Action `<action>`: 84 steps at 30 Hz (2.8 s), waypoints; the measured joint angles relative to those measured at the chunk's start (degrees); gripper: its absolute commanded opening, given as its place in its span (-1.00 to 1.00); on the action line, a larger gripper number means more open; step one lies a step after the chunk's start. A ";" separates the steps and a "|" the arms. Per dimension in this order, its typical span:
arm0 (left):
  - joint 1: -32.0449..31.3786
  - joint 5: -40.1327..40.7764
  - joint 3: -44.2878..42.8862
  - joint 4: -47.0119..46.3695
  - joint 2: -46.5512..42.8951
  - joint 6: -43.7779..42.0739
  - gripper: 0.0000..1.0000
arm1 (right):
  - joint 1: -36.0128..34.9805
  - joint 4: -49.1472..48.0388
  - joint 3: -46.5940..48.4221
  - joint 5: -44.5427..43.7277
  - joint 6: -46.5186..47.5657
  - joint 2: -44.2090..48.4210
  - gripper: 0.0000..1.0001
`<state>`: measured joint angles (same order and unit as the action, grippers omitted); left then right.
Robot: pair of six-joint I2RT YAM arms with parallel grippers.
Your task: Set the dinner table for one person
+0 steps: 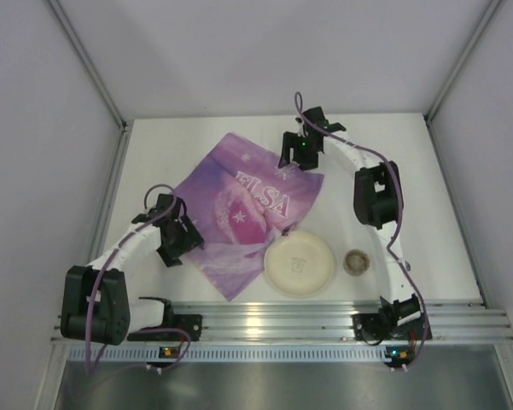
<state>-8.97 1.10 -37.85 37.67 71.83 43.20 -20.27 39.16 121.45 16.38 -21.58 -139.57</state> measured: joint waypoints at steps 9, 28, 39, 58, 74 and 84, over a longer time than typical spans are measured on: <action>4.02 -3.69 -0.35 -1.95 6.01 1.68 -0.41 | -1.09 0.96 -1.84 1.95 -0.04 -0.37 -1.00; 3.63 -7.65 -45.42 -1.40 44.72 -8.50 -1.00 | 15.15 0.81 -30.36 -13.68 -4.66 19.78 -1.00; 5.84 -5.90 -50.88 -0.42 48.13 -11.28 -1.00 | 13.99 0.31 -39.12 -17.51 -5.66 26.34 -1.00; 7.72 -1.75 -55.12 3.10 47.30 -18.56 0.96 | 12.87 6.12 -40.04 -20.68 -8.15 27.30 0.27; -11.06 -6.23 -36.54 -1.60 19.06 -18.18 0.88 | 10.14 11.67 -42.23 -22.84 -7.26 45.48 -0.01; -29.55 -10.69 -14.82 -6.69 14.75 -10.27 0.73 | 9.88 6.51 -48.59 -18.16 -5.44 39.10 -1.00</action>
<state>-38.52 -9.58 -52.66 30.98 86.59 32.93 -10.39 45.67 72.86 -1.78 -27.03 -100.47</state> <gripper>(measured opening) 0.870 0.006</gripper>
